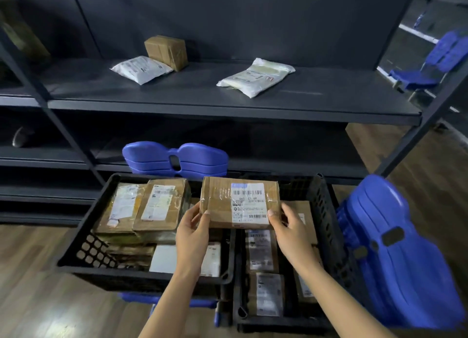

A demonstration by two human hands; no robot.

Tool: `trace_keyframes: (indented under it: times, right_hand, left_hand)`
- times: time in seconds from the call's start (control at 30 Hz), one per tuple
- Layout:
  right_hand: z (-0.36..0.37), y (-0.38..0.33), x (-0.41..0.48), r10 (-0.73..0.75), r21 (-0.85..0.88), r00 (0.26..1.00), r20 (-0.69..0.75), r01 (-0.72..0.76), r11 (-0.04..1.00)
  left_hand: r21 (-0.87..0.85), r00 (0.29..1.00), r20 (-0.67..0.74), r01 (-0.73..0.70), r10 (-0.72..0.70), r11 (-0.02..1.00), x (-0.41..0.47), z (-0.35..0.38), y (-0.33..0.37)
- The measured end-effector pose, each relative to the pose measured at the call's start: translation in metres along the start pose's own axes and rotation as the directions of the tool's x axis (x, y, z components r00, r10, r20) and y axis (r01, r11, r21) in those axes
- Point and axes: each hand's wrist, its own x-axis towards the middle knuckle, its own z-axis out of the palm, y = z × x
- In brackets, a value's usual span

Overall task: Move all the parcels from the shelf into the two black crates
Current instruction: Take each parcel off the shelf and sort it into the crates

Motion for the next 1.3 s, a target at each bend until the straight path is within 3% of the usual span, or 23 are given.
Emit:
trace_keyframes:
  times: [0.33, 0.57, 0.77, 1.13, 1.3]
  right_hand:
    - [0.124, -0.031, -0.021, 0.075, -0.041, 0.997, 0.015, -0.075, 0.996]
    - [0.174, -0.044, -0.028, 0.109, -0.086, 0.989, 0.1, -0.1, 0.991]
    - [0.207, -0.049, -0.028, 0.091, -0.102, 0.983, 0.161, -0.075, 0.992]
    - [0.257, -0.042, -0.036, 0.226, -0.14, 0.969, 0.1, -0.211, 0.967]
    - [0.286, -0.044, -0.036, 0.241, -0.191, 0.963, 0.119, -0.216, 0.958]
  left_hand:
    - [0.206, 0.998, 0.041, 0.042, -0.052, 0.978, 0.058, -0.123, -0.004]
    - [0.228, 0.994, -0.017, 0.107, -0.106, 0.968, 0.072, -0.179, -0.01]
    - [0.335, 0.992, -0.111, 0.093, -0.059, 0.938, 0.081, -0.21, -0.014]
    - [0.572, 0.984, 0.069, 0.097, -0.166, 0.815, 0.12, -0.254, -0.033]
    - [0.673, 0.982, 0.067, 0.088, -0.179, 0.735, 0.137, -0.281, -0.039]
